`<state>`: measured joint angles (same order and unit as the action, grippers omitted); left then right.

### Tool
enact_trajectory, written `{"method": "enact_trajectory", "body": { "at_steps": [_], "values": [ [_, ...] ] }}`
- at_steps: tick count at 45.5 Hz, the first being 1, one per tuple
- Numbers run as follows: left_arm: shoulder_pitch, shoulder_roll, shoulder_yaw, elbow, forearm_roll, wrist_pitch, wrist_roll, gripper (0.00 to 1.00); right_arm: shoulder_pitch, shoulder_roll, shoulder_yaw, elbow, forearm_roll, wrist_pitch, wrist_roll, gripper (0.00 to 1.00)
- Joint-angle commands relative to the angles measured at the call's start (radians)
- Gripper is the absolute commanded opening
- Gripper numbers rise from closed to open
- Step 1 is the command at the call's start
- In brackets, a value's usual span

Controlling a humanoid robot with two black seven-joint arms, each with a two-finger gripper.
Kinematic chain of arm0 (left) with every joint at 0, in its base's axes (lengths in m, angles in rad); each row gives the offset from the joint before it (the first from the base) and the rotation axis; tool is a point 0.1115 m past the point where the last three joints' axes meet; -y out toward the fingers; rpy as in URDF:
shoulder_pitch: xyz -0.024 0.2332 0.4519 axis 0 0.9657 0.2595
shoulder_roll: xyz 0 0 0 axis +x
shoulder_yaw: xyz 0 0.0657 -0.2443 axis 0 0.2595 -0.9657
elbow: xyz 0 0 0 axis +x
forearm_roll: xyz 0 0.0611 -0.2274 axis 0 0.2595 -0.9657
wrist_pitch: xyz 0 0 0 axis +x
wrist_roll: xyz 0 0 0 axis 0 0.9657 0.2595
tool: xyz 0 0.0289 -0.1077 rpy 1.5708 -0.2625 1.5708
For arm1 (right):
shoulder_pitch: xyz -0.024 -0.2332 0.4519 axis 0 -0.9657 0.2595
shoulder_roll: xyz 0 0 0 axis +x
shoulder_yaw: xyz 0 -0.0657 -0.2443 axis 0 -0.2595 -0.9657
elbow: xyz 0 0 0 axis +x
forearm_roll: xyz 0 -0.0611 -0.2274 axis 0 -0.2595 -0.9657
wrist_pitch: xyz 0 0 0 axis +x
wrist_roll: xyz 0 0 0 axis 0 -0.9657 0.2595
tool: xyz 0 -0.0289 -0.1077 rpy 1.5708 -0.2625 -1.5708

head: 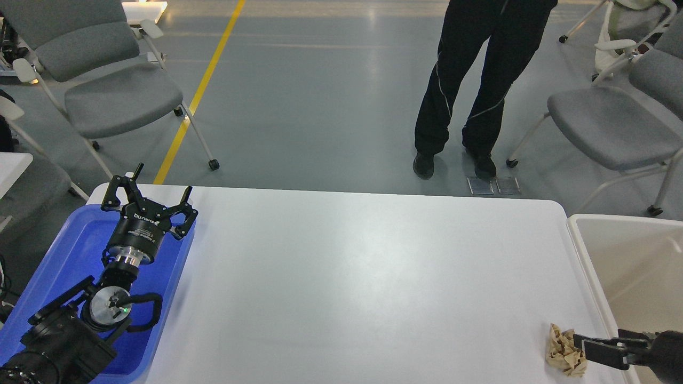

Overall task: Tidy desktop
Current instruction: 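Lower the right gripper beside the tan crumpled item on the table, then close the right gripper on the tan crumpled item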

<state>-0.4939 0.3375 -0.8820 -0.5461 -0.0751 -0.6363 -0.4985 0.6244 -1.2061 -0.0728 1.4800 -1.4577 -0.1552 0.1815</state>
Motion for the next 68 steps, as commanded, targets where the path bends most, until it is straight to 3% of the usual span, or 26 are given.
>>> {"method": "enact_trajectory", "body": {
  "at_steps": [1,9,58,68],
  "values": [
    [0.0,0.0,0.002,0.0,0.0,0.0,0.0,1.0,-0.037,0.129,-0.073,-0.102,-0.036,-0.069,-0.031,1.0],
    [0.0,0.0,0.002,0.0,0.0,0.0,0.0,1.0,-0.08,0.223,-0.073,-0.231,-0.036,-0.11,-0.037,1.0],
    [0.0,0.0,0.0,0.0,0.0,0.0,0.0,1.0,-0.077,0.307,-0.073,-0.34,-0.018,-0.112,-0.039,1.0],
    [0.0,0.0,0.0,0.0,0.0,0.0,0.0,1.0,-0.077,0.376,-0.073,-0.375,-0.018,-0.116,-0.037,1.0]
  ]
}}
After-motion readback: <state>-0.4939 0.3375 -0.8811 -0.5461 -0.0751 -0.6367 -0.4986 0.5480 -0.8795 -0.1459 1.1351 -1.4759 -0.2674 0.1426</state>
